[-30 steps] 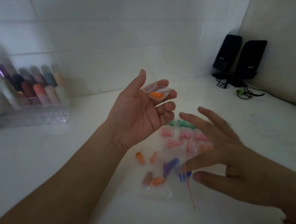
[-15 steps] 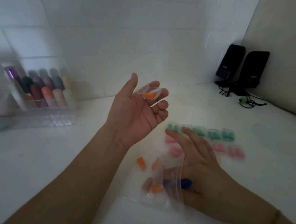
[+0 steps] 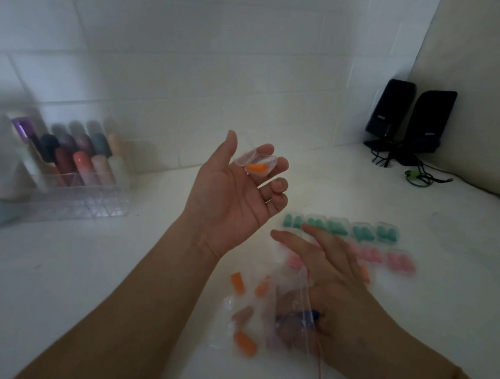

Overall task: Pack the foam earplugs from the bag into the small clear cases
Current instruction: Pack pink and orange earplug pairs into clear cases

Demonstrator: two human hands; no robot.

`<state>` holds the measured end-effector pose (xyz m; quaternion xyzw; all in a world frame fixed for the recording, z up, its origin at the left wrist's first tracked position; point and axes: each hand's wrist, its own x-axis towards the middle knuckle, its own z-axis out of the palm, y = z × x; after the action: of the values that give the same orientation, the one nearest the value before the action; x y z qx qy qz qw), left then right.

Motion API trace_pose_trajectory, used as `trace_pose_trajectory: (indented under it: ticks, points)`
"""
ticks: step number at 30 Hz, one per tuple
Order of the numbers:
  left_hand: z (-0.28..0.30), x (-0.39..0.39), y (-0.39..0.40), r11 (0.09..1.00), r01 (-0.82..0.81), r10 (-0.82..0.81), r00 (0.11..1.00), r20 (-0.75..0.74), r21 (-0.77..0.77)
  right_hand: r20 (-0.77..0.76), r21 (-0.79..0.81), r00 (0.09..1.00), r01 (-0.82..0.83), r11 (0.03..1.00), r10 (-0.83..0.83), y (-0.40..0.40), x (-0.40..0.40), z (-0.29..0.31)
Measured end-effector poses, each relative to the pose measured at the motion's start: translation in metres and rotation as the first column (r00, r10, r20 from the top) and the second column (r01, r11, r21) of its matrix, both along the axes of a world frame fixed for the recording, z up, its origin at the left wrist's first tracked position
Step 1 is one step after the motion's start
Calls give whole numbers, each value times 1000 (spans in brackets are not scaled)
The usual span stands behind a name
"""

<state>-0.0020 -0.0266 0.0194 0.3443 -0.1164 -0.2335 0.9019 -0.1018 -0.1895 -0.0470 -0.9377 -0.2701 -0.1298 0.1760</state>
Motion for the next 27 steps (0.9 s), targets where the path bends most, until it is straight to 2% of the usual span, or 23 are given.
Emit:
trace_pose_trajectory:
  ticks: [8, 12, 16, 20, 24, 27]
  points:
    - [-2, 0, -2, 1000, 12, -12, 1000, 0, 16, 66, -22, 997, 38, 999, -36, 8, 0, -7]
    - [-2, 1, -1, 1000, 5, -5, 1000, -3, 13, 148, 27, 988, 33, 999, -36, 7, -2, -2]
    - [-2, 1, 0, 1000, 0, 0, 1000, -14, 14, 218, -77, 971, 112, 991, -93, 7, -4, 1]
    - [-2, 1, 0, 1000, -2, 2, 1000, -21, 13, 272, -186, 960, 122, 975, -69, 11, -3, -4]
    - [-2, 2, 0, 1000, -2, 2, 1000, -27, 10, 317, -102, 949, 35, 994, -1, 10, -2, 0]
    - [-1, 1, 0, 1000, 3, -3, 1000, -30, 9, 283, -49, 959, 23, 999, -9, 7, -4, 5]
